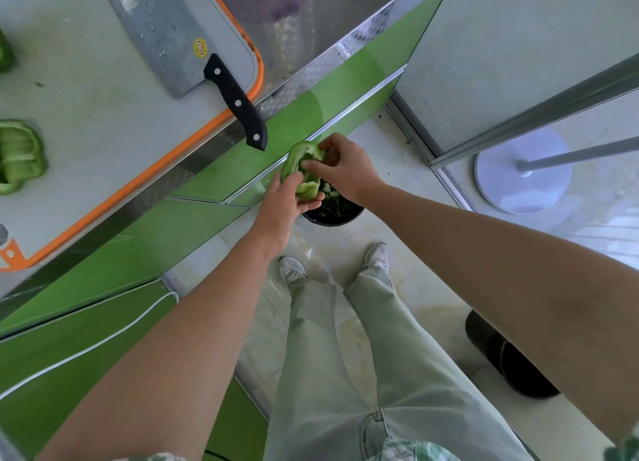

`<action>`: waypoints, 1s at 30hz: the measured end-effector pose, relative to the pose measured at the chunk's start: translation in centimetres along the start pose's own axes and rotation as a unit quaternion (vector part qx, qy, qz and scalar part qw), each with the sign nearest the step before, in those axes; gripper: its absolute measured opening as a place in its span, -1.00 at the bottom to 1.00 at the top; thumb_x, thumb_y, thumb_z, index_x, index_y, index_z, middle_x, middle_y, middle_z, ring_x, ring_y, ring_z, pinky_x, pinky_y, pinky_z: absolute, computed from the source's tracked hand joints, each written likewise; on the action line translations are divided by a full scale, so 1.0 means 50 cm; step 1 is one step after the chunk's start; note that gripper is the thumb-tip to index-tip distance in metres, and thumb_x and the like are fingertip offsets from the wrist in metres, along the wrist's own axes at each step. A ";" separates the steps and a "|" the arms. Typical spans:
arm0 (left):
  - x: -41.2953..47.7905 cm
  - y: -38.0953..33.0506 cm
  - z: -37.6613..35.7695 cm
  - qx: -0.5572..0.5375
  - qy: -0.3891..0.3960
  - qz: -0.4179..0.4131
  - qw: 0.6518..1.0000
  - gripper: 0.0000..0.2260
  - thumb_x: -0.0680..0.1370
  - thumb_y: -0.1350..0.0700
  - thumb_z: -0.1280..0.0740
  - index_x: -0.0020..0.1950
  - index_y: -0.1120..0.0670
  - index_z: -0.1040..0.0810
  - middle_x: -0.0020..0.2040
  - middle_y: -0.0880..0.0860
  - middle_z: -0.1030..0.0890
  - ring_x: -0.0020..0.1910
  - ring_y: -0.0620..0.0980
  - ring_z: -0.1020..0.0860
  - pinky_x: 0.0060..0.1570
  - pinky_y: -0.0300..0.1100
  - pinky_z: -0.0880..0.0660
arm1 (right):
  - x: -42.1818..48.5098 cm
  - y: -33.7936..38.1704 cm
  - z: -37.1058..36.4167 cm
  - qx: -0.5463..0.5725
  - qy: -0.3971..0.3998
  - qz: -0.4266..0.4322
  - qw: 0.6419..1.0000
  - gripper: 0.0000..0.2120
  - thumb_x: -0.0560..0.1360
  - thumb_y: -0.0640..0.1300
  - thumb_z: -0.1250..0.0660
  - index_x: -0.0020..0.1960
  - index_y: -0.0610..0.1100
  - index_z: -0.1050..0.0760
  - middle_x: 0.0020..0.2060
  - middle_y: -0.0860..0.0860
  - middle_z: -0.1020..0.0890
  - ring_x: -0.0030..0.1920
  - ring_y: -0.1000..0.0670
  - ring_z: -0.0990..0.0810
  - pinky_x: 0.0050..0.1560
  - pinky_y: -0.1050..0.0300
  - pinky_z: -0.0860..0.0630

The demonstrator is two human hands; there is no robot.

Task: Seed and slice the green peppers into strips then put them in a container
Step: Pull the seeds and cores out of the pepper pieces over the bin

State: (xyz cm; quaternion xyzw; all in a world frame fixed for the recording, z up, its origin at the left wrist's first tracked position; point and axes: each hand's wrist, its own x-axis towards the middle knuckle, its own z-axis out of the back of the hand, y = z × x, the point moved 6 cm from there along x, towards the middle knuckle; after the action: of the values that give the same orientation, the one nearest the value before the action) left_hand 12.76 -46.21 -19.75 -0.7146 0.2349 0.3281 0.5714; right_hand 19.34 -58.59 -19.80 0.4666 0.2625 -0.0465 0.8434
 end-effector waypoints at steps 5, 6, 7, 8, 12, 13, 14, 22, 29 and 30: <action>-0.001 -0.009 -0.004 0.015 0.005 -0.001 1.000 -0.71 0.67 0.13 -0.11 0.29 0.27 -0.43 0.01 0.26 -0.52 -0.07 0.15 -0.59 0.04 -0.02 -0.61 | 0.003 0.009 0.012 -0.063 -0.052 0.028 0.996 -0.78 0.45 -0.05 -0.43 -0.14 -0.10 -0.40 -0.41 0.12 -0.39 -0.39 0.13 -0.32 -0.40 0.26 -0.22; -0.001 -0.009 -0.006 0.020 0.005 -0.002 1.000 -0.71 0.66 0.13 -0.12 0.29 0.26 -0.42 0.01 0.25 -0.52 -0.08 0.14 -0.58 0.05 -0.01 -0.60 | 0.001 0.011 0.013 -0.072 -0.055 0.033 0.995 -0.81 0.46 -0.08 -0.41 -0.14 -0.10 -0.40 -0.41 0.12 -0.38 -0.39 0.12 -0.33 -0.40 0.26 -0.22; -0.001 -0.008 -0.010 0.025 0.006 -0.002 1.000 -0.71 0.66 0.12 -0.13 0.30 0.25 -0.41 -0.01 0.23 -0.52 -0.08 0.13 -0.58 0.08 0.01 -0.60 | -0.001 0.013 0.014 -0.078 -0.060 0.034 0.995 -0.84 0.46 -0.12 -0.38 -0.15 -0.10 -0.40 -0.42 0.11 -0.38 -0.40 0.11 -0.33 -0.41 0.26 -0.22; 0.000 -0.007 -0.013 0.032 0.007 -0.004 0.999 -0.71 0.66 0.11 -0.13 0.31 0.23 -0.40 -0.03 0.20 -0.52 -0.08 0.11 -0.58 0.11 0.02 -0.59 | -0.003 0.016 0.013 -0.087 -0.065 0.034 0.994 -0.87 0.45 -0.16 -0.36 -0.16 -0.12 -0.40 -0.43 0.10 -0.38 -0.40 0.09 -0.33 -0.41 0.25 -0.22; 0.000 -0.003 -0.014 0.055 -0.004 -0.005 0.998 -0.75 0.67 0.10 -0.12 0.30 0.18 -0.36 -0.08 0.10 -0.48 -0.09 0.06 -0.54 0.14 0.01 -0.57 | 0.001 0.002 0.006 -0.154 -0.042 0.012 0.987 -0.77 0.44 -0.35 -0.18 -0.01 -0.16 -0.54 -0.27 -0.02 -0.53 -0.24 -0.05 -0.45 -0.25 0.18 -0.31; 0.001 -0.002 -0.009 0.055 -0.010 -0.003 0.998 -0.73 0.67 0.09 -0.13 0.32 0.19 -0.34 -0.07 0.10 -0.48 -0.10 0.05 -0.54 0.14 0.01 -0.57 | 0.003 -0.009 0.008 -0.162 -0.036 -0.002 0.986 -0.70 0.45 -0.36 -0.15 0.03 -0.14 -0.57 -0.19 -0.04 -0.58 -0.18 -0.06 -0.50 -0.21 0.18 -0.33; 0.002 -0.001 -0.003 0.053 -0.016 -0.001 0.998 -0.70 0.67 0.08 -0.13 0.34 0.21 -0.33 -0.06 0.10 -0.48 -0.11 0.06 -0.54 0.15 0.02 -0.56 | 0.005 -0.021 0.012 -0.167 -0.036 -0.017 0.985 -0.67 0.45 -0.36 -0.15 0.04 -0.10 -0.58 -0.13 -0.04 -0.62 -0.13 -0.07 -0.54 -0.19 0.17 -0.38; 0.011 -0.006 0.024 0.063 -0.050 0.000 0.997 -0.85 0.66 0.09 -0.16 0.17 0.13 -0.31 -0.05 0.11 -0.45 -0.20 0.02 -0.52 0.09 -0.02 -0.56 | 0.009 0.001 0.025 -0.059 -0.054 0.052 0.995 -0.86 0.55 -0.09 -0.29 -0.06 -0.12 -0.60 -0.26 0.06 -0.65 -0.20 0.07 -0.62 -0.01 0.08 -0.57; 0.004 -0.018 0.010 0.146 -0.042 -0.039 0.988 -0.82 0.65 0.08 -0.21 0.17 0.14 -0.30 -0.07 0.07 -0.46 -0.18 0.02 -0.46 -0.24 -0.23 -0.52 | 0.009 0.030 0.007 -0.156 -0.024 0.112 0.981 -0.71 0.40 -0.02 -0.47 0.03 -0.08 -0.48 -0.23 0.06 -0.58 -0.23 0.05 -0.54 -0.21 0.18 -0.46; 0.003 -0.020 0.009 0.152 -0.040 -0.044 0.987 -0.82 0.65 0.08 -0.21 0.16 0.13 -0.31 -0.06 0.08 -0.47 -0.17 0.03 -0.46 -0.29 -0.27 -0.52 | 0.006 0.032 0.008 -0.188 -0.032 0.121 0.974 -0.72 0.41 -0.04 -0.46 0.04 -0.08 -0.46 -0.21 0.05 -0.58 -0.23 0.04 -0.53 -0.22 0.16 -0.42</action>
State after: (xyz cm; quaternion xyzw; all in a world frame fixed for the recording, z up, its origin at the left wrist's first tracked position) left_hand 13.47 -45.53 -19.26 -0.6149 0.2274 0.2919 0.6964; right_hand 20.30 -57.95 -18.56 0.3263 0.1815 0.0909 0.9232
